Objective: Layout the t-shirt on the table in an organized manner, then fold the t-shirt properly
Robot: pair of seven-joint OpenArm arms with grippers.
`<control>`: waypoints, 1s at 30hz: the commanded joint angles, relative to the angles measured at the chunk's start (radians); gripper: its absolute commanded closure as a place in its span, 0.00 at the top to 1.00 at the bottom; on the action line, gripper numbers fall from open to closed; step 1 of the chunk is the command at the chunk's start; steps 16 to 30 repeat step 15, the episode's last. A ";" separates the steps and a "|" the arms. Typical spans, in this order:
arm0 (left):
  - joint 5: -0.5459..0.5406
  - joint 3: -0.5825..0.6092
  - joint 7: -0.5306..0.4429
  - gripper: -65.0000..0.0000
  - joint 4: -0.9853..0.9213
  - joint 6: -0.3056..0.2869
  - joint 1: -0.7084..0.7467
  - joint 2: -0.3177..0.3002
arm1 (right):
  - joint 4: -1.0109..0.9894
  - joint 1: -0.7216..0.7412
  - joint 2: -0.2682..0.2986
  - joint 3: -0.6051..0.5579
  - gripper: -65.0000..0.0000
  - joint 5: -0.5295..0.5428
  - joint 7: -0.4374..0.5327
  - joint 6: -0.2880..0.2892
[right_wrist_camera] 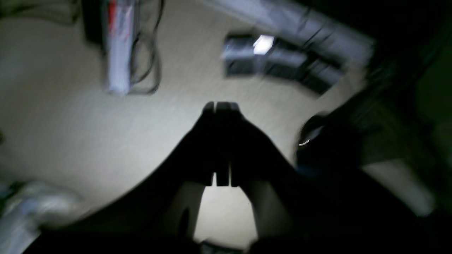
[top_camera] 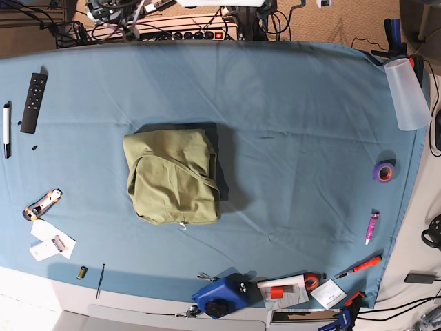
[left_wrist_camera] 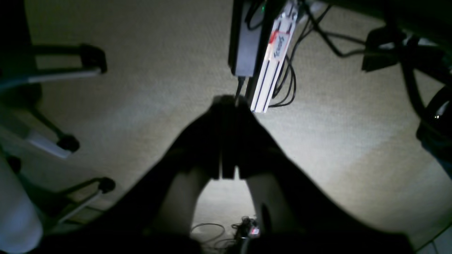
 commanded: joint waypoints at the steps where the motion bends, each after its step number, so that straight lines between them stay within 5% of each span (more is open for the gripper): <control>1: 0.001 -0.001 -0.025 0.00 -0.006 0.011 0.000 -0.002 | -0.015 0.002 0.011 0.002 0.00 -0.028 0.025 -0.040; 4: 0.001 -0.002 -0.036 0.00 -0.013 0.011 -0.010 -0.001 | -0.058 0.024 0.005 0.002 0.00 -0.045 0.069 -0.117; 13: 0.001 -0.002 -0.037 0.00 -0.002 0.014 -0.014 0.002 | -0.059 0.026 0.001 0.003 0.00 0.039 0.103 -0.116; 30: 0.001 -0.002 -0.039 0.00 0.003 0.014 -0.017 0.002 | -0.059 0.030 0.000 0.003 0.00 0.041 0.105 -0.116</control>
